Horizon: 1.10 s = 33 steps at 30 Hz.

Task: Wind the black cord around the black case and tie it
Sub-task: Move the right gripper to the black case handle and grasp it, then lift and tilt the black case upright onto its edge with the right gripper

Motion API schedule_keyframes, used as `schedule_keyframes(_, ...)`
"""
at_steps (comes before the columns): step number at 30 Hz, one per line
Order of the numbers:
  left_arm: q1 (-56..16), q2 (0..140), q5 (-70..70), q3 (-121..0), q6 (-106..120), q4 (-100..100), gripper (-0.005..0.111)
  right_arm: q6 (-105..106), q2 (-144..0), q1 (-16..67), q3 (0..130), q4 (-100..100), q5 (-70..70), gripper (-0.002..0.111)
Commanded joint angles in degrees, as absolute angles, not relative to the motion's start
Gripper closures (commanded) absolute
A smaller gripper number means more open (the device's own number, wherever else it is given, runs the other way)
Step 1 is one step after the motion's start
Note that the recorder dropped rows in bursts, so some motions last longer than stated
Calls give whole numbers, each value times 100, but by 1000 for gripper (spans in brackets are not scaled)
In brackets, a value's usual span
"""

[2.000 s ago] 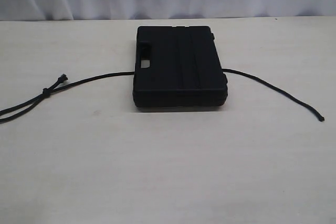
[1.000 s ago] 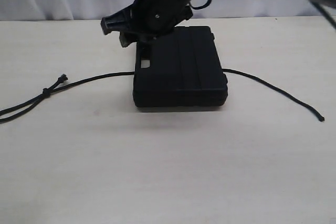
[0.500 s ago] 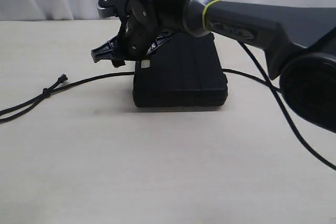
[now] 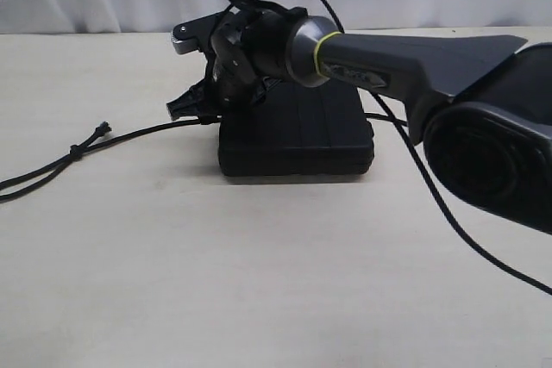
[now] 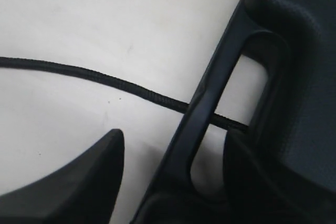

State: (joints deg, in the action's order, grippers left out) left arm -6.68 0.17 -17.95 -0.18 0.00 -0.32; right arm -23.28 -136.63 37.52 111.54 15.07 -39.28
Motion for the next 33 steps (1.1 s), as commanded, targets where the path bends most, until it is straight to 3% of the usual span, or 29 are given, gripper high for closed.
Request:
schedule_keyframes(1, -663, 0, -1769, 0, 0, -46, 107, -2279, -13723, 3755, 11190, 1594, -4032, 54)
schedule_keyframes(13, -663, 0, -1769, 0, 0, -46, 107, -1417, -13641, 3755, 11190, 1594, -5594, 54)
schedule_keyframes(28, -663, 0, -1769, 0, 0, -46, 107, -1417, -13637, 3755, 11178, 1548, -4938, 54)
schedule_keyframes(33, -663, 0, -1769, 0, 0, -46, 107, -1424, -13781, 3755, 11178, 1595, -4864, 70)
